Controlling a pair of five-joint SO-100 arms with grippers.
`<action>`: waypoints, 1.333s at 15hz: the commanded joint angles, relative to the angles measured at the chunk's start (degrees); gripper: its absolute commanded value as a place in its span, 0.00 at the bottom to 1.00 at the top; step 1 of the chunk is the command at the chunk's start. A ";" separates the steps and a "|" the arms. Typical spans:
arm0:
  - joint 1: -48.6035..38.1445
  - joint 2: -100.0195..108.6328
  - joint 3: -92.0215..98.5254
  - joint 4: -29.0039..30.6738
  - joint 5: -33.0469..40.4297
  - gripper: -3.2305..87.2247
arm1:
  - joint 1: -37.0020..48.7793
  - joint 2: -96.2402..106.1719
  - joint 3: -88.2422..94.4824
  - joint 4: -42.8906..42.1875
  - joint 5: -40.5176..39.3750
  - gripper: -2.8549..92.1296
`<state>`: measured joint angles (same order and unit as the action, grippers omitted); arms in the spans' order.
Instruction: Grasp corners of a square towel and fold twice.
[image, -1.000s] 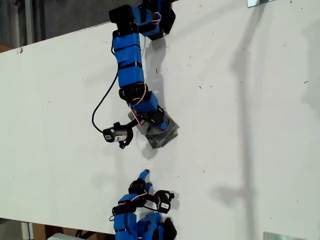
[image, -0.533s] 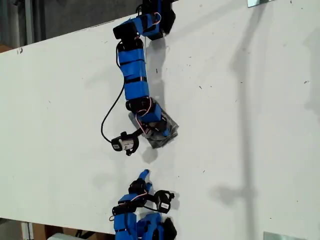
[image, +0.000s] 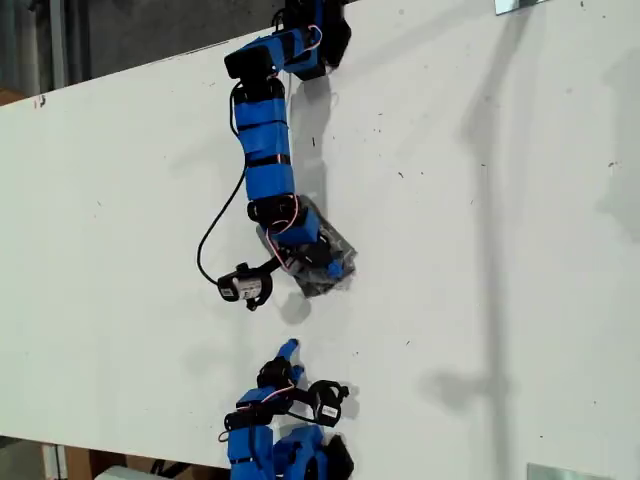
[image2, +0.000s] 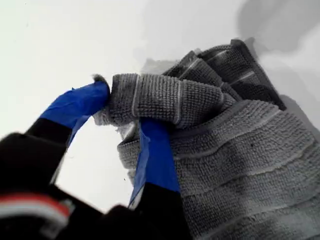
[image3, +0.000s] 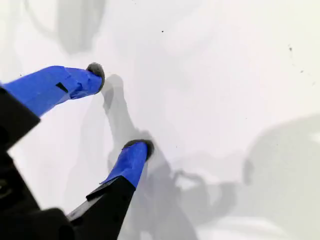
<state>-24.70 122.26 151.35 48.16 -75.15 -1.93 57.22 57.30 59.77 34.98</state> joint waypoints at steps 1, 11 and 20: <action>-0.26 0.62 -0.88 -0.53 -0.35 0.32 | 0.35 6.86 -4.04 2.11 0.00 0.24; -0.44 0.70 -0.79 -0.70 -0.18 0.32 | 0.53 18.19 -2.64 8.17 -1.58 0.27; -0.35 0.70 -0.79 -0.62 -0.09 0.32 | 4.04 25.58 17.49 10.81 8.70 0.24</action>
<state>-24.70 122.26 151.35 48.16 -75.15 0.70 75.41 71.89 69.52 39.99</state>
